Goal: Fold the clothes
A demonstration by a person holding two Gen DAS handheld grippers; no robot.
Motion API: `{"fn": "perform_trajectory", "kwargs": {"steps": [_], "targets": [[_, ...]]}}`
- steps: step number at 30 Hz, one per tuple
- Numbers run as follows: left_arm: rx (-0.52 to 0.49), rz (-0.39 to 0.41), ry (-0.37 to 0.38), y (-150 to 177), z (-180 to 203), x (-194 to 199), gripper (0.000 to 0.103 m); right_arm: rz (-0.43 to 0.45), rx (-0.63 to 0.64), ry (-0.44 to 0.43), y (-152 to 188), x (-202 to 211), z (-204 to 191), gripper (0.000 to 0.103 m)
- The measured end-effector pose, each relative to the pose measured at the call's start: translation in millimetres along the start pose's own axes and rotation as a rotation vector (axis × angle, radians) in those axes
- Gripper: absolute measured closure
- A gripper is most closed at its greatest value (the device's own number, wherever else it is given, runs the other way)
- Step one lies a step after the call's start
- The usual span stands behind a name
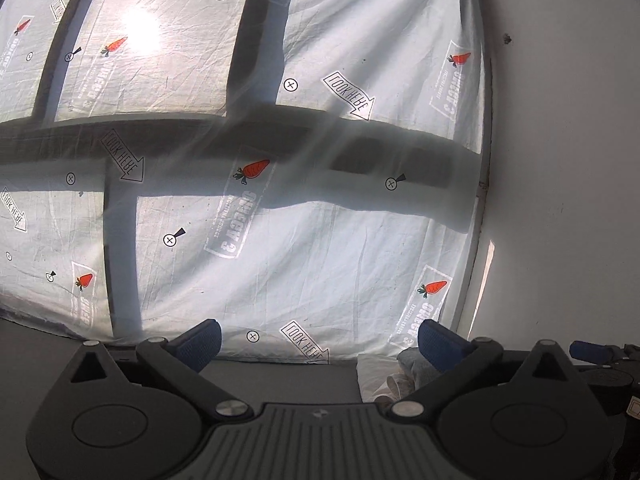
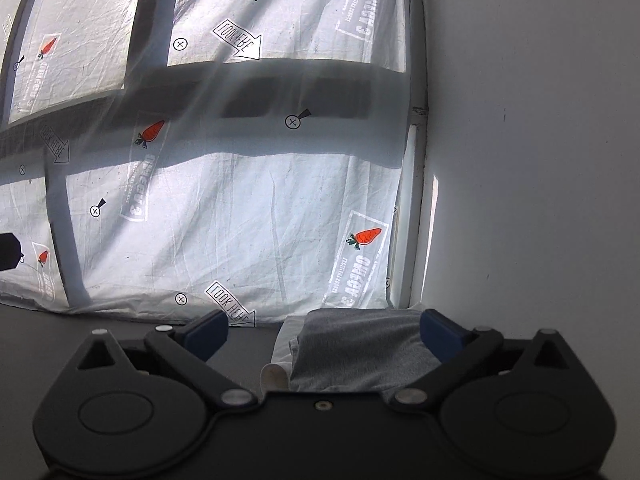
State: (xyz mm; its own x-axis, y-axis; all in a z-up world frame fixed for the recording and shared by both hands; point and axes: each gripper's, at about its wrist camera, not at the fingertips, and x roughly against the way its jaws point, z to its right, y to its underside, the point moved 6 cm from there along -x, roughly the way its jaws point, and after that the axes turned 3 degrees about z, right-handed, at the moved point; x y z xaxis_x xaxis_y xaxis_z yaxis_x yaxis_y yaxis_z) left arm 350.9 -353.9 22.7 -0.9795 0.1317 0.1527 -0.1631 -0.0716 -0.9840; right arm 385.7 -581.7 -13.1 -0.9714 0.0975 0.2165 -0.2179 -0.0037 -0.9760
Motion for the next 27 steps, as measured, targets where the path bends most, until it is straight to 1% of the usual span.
{"fn": "perform_trajectory", "kwargs": {"steps": [4, 7, 9, 11, 13, 14, 17, 19, 22, 24, 27], "targets": [[-0.023, -0.016, -0.065, 3.5, -27.8, 50.8, 0.000, -0.006, 0.014, -0.112, 5.4, 41.5, -48.8, 0.000], [-0.049, 0.012, -0.089, -0.8, -50.2, 82.4, 0.000, -0.009, 0.007, -0.160, 4.9, 64.0, -80.2, 0.000], [-0.057, 0.005, -0.118, -2.3, -69.2, 101.0, 0.000, -0.005, 0.006, -0.205, 4.6, 82.0, -105.3, 0.000], [-0.023, -0.013, -0.161, -2.0, -97.1, 119.6, 0.000, -0.018, 0.020, -0.253, 6.5, 100.6, -133.9, 0.000], [0.008, -0.048, -0.161, -1.2, -125.9, 136.9, 0.000, -0.037, 0.025, -0.289, 10.7, 120.3, -163.1, 0.000], [0.024, -0.066, -0.160, -0.9, -140.2, 145.5, 0.000, -0.049, 0.017, -0.292, 13.7, 128.6, -175.3, 0.000], [0.019, -0.085, -0.165, -0.8, -180.8, 171.1, 0.000, -0.073, 0.025, -0.284, 20.8, 152.1, -213.2, 0.000], [-0.017, -0.088, -0.190, 0.6, -210.1, 190.3, 0.000, -0.081, 0.029, -0.271, 27.4, 172.4, -242.5, 0.000], [-0.048, -0.118, -0.204, 5.7, -251.0, 217.1, 0.000, -0.116, -0.009, -0.270, 38.8, 199.0, -279.0, 0.000], [-0.029, -0.145, -0.197, 11.9, -273.5, 232.0, 0.000, -0.144, -0.023, -0.274, 47.4, 216.3, -301.2, 0.000], [-0.013, -0.190, -0.199, 24.9, -301.6, 255.9, 0.000, -0.179, -0.013, -0.223, 61.4, 243.4, -328.8, 0.000]]}}
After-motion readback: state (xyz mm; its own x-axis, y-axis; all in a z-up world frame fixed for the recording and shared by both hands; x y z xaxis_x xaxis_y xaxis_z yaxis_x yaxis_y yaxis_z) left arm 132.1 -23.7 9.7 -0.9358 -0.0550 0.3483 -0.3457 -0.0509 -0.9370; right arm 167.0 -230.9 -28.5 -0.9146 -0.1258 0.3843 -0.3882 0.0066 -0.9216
